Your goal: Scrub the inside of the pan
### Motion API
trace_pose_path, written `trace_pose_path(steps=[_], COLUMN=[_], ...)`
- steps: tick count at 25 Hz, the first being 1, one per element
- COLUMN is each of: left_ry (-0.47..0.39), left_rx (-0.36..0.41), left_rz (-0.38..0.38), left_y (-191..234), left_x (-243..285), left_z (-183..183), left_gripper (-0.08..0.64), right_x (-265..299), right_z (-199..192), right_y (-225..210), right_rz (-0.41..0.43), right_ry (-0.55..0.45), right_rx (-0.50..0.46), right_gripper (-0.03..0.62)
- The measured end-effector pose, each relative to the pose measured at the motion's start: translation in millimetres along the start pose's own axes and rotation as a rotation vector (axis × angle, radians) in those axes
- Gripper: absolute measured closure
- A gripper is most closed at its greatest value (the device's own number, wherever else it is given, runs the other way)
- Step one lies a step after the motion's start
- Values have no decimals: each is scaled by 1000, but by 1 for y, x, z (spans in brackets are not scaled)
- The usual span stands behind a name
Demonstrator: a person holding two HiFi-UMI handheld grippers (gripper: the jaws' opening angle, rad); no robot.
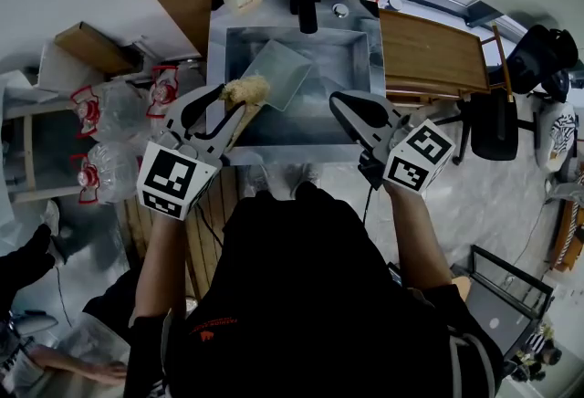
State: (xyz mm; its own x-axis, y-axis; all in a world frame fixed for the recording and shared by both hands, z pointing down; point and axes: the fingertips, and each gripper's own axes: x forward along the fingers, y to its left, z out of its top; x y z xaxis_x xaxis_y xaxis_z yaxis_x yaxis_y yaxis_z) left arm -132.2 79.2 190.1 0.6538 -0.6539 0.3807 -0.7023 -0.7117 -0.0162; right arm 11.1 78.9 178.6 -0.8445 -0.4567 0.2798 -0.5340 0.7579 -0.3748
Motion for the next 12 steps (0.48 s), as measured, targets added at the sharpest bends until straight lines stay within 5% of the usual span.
trace_pose_path(steps=[12], left_ry=[6], left_rx=[-1], left_rz=[0], left_y=[-5], left_x=[0], left_z=[-3], left_gripper=[399], right_x=[-2], right_z=[-3], right_y=[1], right_rz=[4], right_ry=[-1], right_rx=[0], right_gripper=[589])
